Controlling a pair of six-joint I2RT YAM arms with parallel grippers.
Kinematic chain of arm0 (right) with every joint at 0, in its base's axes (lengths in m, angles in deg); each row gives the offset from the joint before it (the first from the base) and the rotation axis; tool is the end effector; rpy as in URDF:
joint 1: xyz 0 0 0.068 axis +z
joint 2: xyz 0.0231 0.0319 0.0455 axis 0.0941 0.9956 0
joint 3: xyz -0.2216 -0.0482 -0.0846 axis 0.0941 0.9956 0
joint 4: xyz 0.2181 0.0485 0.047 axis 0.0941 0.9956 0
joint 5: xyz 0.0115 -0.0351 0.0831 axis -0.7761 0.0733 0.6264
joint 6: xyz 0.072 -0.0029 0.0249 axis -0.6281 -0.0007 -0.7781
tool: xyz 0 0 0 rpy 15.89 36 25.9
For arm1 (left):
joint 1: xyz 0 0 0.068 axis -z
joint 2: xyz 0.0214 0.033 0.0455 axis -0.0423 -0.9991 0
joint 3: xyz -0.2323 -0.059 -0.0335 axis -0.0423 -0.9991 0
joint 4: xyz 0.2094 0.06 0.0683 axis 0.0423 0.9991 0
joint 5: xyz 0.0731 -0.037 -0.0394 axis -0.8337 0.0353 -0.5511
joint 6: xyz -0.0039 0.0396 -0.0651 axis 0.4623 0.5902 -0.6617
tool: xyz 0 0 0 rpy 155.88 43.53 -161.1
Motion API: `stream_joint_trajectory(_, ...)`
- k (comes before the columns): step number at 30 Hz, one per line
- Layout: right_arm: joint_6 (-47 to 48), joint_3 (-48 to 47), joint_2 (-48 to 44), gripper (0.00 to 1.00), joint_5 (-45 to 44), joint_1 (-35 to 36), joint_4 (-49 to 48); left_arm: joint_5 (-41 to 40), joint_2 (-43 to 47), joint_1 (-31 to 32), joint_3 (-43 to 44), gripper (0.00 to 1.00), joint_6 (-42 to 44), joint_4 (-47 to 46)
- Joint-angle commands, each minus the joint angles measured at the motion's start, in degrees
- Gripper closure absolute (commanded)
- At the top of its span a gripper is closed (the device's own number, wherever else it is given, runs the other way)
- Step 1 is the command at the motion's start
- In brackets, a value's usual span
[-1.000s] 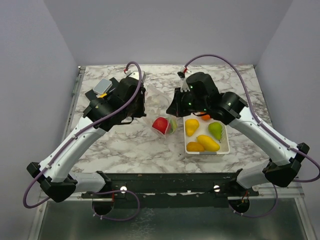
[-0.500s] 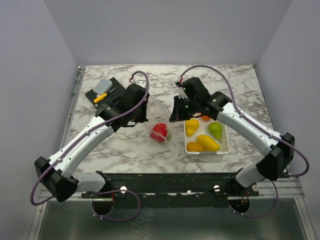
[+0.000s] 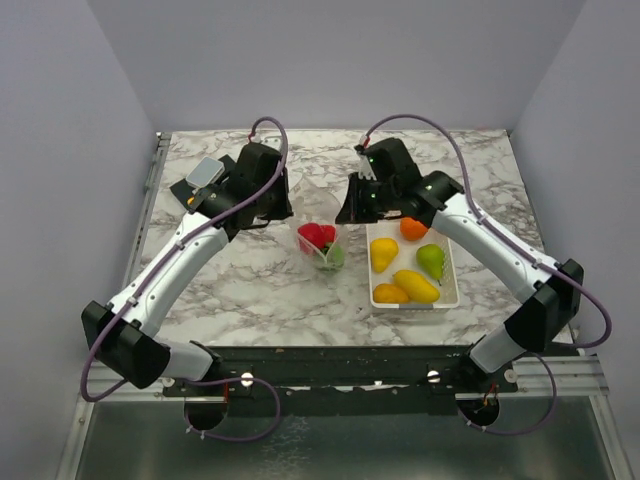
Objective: Place the food in the zip-top bag and seal the zipper
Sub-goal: Adjust the zipper food storage bag at the center of the board.
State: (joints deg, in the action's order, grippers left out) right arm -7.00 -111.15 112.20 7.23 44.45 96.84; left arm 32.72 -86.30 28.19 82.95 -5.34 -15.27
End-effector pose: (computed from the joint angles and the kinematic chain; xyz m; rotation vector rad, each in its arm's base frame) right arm 0.2496 0.2179 0.2886 -0.2504 2.5097 0.7724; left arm 0.2442 -0.1382 0.2993 0.0797 2.3765 -0.3731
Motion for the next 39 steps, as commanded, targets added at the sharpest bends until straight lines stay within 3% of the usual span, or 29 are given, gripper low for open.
stream_joint_trajectory(1, 1.06, -7.11, -4.12, 0.99, -0.59, 0.11, 2.32, 6.58, 2.72, 0.06, 7.82, 1.0, 0.81, 0.85)
stream_joint_trajectory(9, 1.62, -11.38, -4.4, 0.99, -0.66, 0.14, 4.7, 8.3, 2.93, 0.07, 11.29, 1.0, -0.38, 2.45)
stream_joint_trajectory(22, -1.75, 6.35, -1.92, 0.99, 3.88, 0.12, -4.85, 10.15, -1.56, 0.11, 0.6, 1.0, -0.56, -1.69)
stream_joint_trajectory(39, -1.82, -0.13, -4.34, 0.99, 2.37, 0.15, -3.74, 4.52, 0.7, 0.09, 10.46, 1.0, 2.23, 4.46)
